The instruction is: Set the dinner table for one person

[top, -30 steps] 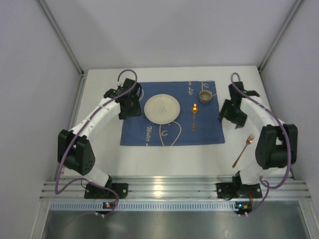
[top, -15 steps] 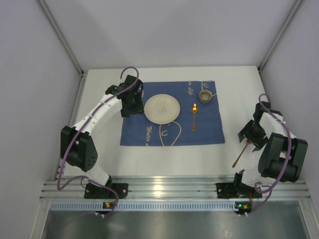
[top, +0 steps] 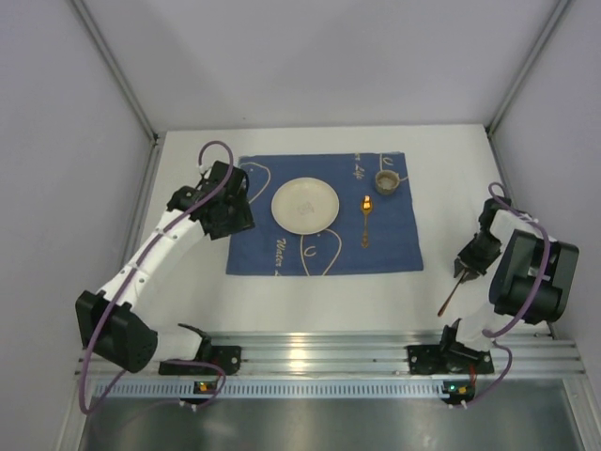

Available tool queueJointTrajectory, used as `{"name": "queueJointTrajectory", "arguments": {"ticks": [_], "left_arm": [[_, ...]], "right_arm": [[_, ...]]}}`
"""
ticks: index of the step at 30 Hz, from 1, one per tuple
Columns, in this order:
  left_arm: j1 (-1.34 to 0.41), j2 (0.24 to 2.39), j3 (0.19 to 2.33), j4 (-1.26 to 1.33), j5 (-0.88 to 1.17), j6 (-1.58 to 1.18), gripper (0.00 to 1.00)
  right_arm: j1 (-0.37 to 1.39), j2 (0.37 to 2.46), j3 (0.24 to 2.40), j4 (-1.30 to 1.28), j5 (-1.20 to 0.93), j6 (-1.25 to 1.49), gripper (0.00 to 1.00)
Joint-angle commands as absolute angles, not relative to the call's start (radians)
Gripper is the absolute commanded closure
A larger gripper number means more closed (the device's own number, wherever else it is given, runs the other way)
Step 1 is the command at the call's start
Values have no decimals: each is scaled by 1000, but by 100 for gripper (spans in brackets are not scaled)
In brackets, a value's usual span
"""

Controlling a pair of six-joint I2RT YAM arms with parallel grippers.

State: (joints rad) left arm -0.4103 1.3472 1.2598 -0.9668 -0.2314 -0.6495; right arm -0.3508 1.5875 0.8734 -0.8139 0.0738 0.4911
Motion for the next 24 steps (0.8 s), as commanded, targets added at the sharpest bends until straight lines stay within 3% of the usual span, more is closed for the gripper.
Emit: {"name": "queueJointTrajectory", "arguments": {"ticks": [1,3,4,12,17,21,24], "left_arm": [[-408,1267,1233,-1022,-282,-692,37],[-408,1232,1210,-1029,-293,-698,37],[-408,1221,1204,-1038,-298,-704,37],[-417,1201,1221,-987,-233,-638,36],[-454,1284,1307,-891,-115,-537,36],[-587,1437,1437,-825,-60,-476,34],[-629,1540,1505,-732,121,-477,35]], "right_arm": [[-348,1683,831,-712,71,502,78],[-348,1696,842,-707,71,502,89],[-347,1700,842,-704,66,500,100],[-209,1573,940,-759,5,512,100],[-22,1505,1219,-929,6,567,100],[103,1528,1492,-1032,5,618,100],[173,1561,1648,-1100,-37,656,100]]}}
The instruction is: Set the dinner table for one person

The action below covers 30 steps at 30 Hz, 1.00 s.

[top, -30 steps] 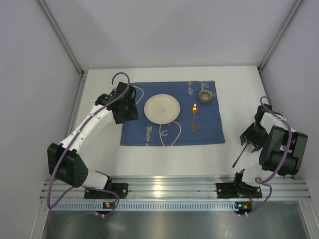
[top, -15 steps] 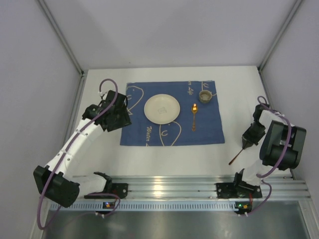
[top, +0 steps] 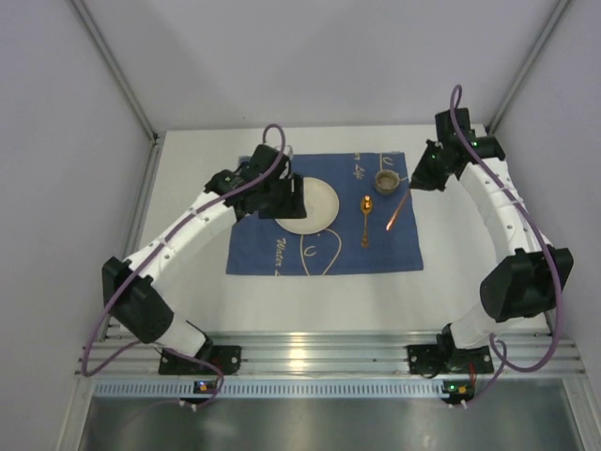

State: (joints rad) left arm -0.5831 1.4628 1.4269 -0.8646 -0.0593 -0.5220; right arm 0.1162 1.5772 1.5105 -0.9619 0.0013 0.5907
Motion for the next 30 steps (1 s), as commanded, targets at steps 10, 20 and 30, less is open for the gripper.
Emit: {"name": "queueJointTrajectory", "arguments": {"ticks": [10,20,30], "left_arm": [[-712,1799,1767,-551,469,-525,34],[-739,1927,1830,-479,647,-549,36],[-744,1967,1839,-460,735,-549,83]], "right_arm": [[215,1580,1810,-1173,-127,739,100],[215,1611,1818,-1143,-167,744,100],[164,1585,1672,-980,-311,825,100]]}}
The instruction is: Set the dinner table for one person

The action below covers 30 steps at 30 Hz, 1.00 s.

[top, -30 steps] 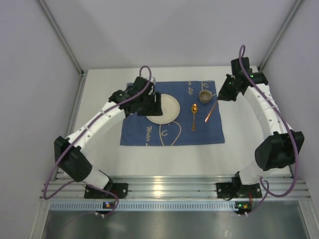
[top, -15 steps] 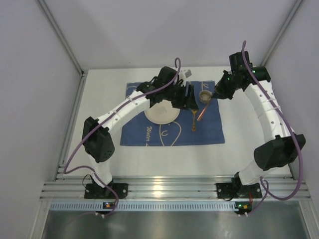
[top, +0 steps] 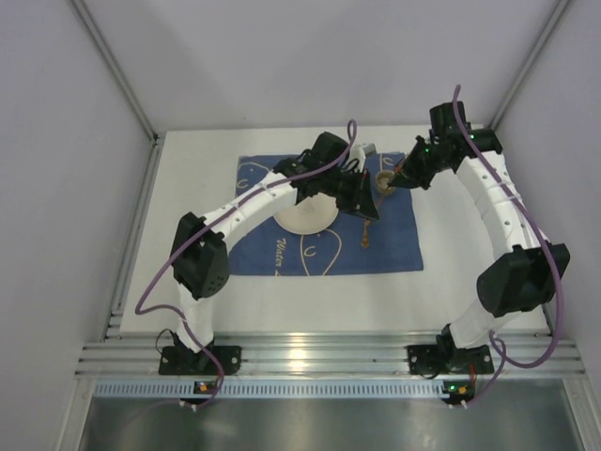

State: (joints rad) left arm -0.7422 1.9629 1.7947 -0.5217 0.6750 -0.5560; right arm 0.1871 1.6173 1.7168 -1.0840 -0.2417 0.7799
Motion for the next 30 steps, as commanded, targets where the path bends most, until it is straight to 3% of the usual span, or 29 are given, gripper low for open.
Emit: {"name": "queueJointTrajectory", "arguments": {"ticks": [1,2,4,5,6,8,9,19,23,30], "left_arm": [[-745,1971,1842,-465,730,-549,94],[-742,1974,1851,-482,712,-549,100],[-736,1977,1859,-498,704,-546,100],[-724,1980,1861,-508,704,-551,100],[-715,1980,1859,-517,706,-549,100],[-683,1967,1841,-543,698,-540,100],[-667,1957,1824,-543,693,-534,100],[-237,1747,1326,-368,856,-609,100],[-45,1713,1217,-373,902,-574,100],[80,1778,1118,-384,953,-489,100]], "right_arm": [[160,1583,1664,-976,-316,827,100],[158,1582,1655,-971,-322,824,100],[153,1583,1651,-956,-337,810,100],[150,1586,1649,-954,-348,807,95],[150,1588,1648,-953,-354,804,65],[141,1588,1651,-948,-359,793,41],[134,1588,1649,-951,-359,784,1],[9,1546,1556,-945,-406,718,0],[-29,1537,1510,-930,-429,709,0],[-29,1560,1505,-910,-453,696,0]]}}
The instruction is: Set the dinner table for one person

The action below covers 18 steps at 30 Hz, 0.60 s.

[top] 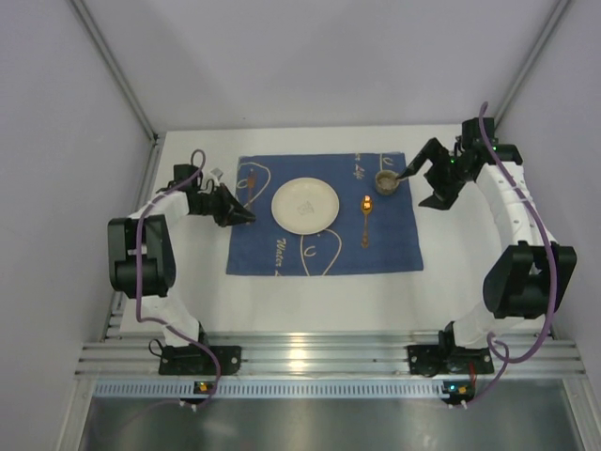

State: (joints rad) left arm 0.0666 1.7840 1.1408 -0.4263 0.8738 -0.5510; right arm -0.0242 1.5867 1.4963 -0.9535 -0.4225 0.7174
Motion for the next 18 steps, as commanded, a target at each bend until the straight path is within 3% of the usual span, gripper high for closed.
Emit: {"name": "queueJointTrajectory", "arguments": {"ticks": [1,6,18], "left_arm": [[81,1795,1112,-377,959,-483,100],[81,1867,1104,-341,971,-492,100],[81,1925,1084,-386,910,-497,61]], "right_arm": [[-29,1562,1505,-907,-454,695,0],[-29,1578,1503,-904,-463,684,0],[-64,1559,1450,-904,-476,650,0]]}}
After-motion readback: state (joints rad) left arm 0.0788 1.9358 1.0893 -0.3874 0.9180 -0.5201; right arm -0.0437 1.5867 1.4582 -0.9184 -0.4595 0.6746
